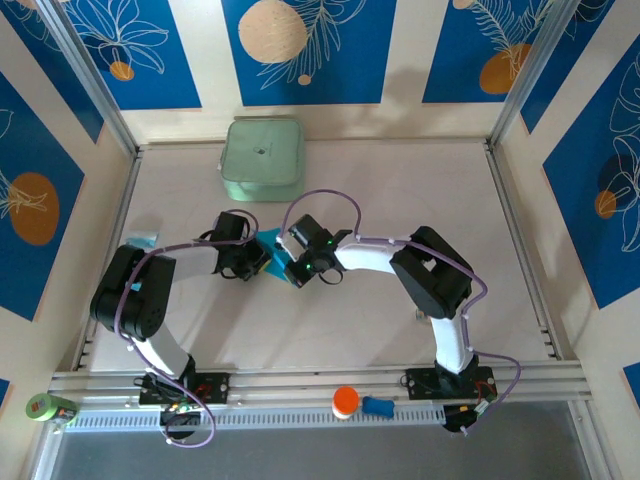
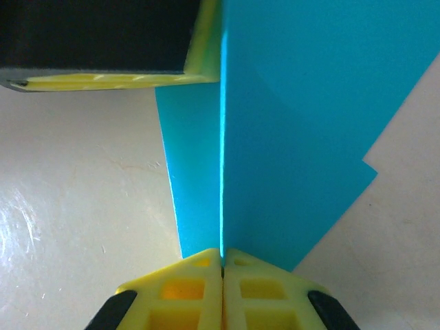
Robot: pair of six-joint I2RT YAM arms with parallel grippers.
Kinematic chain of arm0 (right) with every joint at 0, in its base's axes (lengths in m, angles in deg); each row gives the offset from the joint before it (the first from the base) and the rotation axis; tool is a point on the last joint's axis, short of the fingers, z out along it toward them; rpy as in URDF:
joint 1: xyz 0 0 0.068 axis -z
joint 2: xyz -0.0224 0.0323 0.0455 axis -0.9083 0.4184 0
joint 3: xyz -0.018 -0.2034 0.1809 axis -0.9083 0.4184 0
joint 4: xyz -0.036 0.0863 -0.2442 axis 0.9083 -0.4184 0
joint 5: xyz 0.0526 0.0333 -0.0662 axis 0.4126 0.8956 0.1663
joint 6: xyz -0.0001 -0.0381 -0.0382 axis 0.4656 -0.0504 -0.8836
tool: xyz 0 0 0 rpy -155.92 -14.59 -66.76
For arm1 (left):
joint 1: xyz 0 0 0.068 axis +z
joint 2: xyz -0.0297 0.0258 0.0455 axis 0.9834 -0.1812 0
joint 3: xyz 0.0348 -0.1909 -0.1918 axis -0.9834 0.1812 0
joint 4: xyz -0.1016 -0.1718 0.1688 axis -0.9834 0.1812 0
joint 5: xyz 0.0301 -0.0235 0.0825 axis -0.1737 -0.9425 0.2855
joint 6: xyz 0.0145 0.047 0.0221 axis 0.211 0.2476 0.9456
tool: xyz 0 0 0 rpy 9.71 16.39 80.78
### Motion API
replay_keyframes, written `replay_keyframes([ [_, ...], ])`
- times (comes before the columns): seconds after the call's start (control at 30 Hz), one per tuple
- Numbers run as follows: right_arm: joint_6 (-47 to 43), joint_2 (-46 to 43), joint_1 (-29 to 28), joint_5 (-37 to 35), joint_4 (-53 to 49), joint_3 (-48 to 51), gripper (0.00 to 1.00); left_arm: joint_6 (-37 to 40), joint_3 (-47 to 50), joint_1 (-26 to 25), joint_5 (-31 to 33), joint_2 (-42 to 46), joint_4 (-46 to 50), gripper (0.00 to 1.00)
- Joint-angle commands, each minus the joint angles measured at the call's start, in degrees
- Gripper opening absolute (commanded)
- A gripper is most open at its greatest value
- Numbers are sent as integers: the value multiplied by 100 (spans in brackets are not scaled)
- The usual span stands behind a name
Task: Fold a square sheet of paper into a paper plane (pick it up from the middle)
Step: Fourth fold the wing at the center of the table.
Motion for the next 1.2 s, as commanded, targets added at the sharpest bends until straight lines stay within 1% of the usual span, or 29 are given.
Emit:
replay_keyframes([
  [0.0, 42, 105, 76, 414, -132, -182, 7, 129, -88, -40, -56, -97, 198, 11],
  [0.33, 296, 245, 327, 1103, -182, -221, 5, 159, -96, -40, -58, -94, 239, 11],
  [0.73, 541, 395, 489, 1474, -242, -193, 6, 263, -112, -40, 54, 239, 409, 13],
  [0.97, 795, 482, 629, 1779, -140, -55, 5, 268, 157, -40, -56, 593, -83, 16],
  [1.07, 904, 525, 705, 1947, -55, -10, 5, 251, 338, -40, -204, 677, -487, 18],
  [1.17, 979, 538, 758, 2052, 3, 29, 5, 229, 551, -40, -442, 698, -1047, 22],
])
